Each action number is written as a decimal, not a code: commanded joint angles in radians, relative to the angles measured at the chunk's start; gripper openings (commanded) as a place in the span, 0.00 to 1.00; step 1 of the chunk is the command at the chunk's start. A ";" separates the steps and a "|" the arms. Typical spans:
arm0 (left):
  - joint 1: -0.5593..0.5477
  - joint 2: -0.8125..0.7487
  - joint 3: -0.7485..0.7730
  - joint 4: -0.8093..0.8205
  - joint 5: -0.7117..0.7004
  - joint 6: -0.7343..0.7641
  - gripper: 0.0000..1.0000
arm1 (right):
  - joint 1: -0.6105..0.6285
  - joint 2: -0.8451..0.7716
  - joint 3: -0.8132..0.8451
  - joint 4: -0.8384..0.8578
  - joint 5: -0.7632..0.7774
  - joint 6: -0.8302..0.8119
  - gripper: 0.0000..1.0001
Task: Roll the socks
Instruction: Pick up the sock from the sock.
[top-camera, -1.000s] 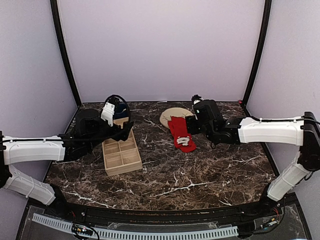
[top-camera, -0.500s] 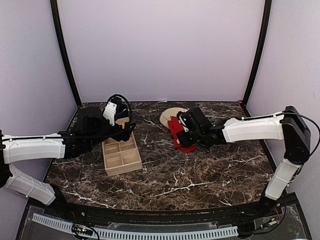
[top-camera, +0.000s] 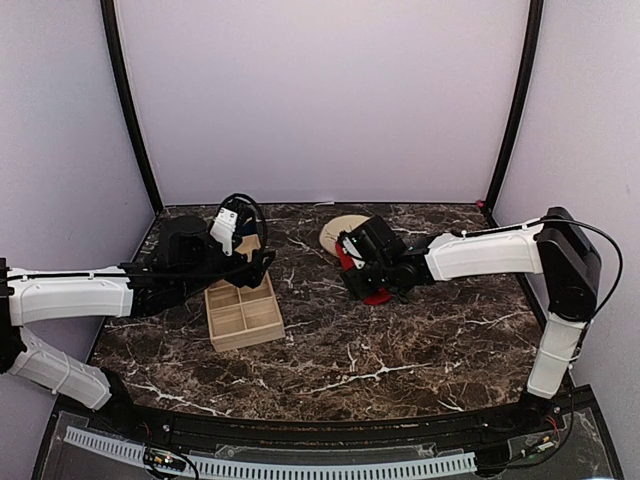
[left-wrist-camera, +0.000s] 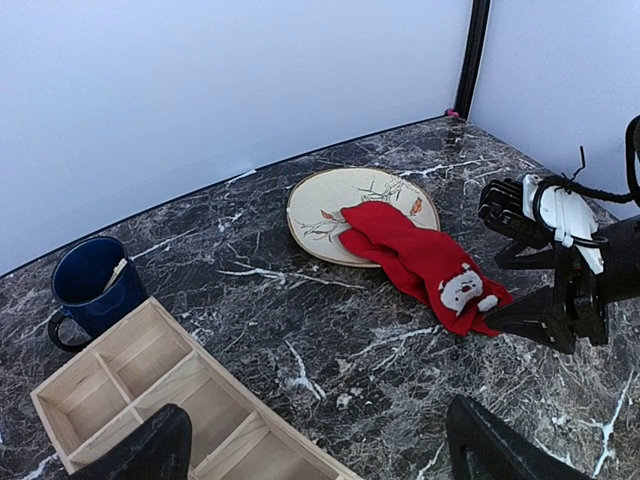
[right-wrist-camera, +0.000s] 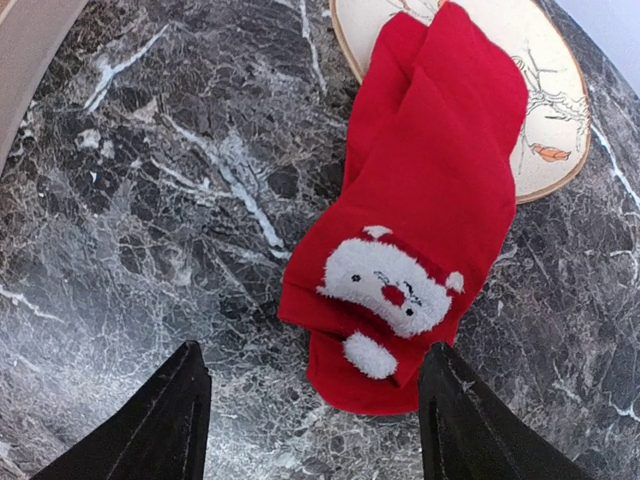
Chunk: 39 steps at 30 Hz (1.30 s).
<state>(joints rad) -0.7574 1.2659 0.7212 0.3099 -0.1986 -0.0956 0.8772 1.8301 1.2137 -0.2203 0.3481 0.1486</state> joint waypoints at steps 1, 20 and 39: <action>-0.005 0.005 0.029 -0.006 0.018 -0.024 0.91 | 0.005 0.017 0.019 -0.021 -0.033 -0.012 0.66; -0.005 0.041 0.032 0.005 0.053 -0.052 0.90 | -0.041 0.091 0.036 -0.020 -0.096 -0.031 0.65; -0.005 0.078 0.047 0.010 0.063 -0.054 0.89 | -0.098 0.169 0.093 -0.007 -0.124 -0.076 0.65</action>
<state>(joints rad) -0.7574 1.3392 0.7380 0.3061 -0.1455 -0.1429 0.7986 1.9816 1.2797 -0.2462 0.2386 0.0872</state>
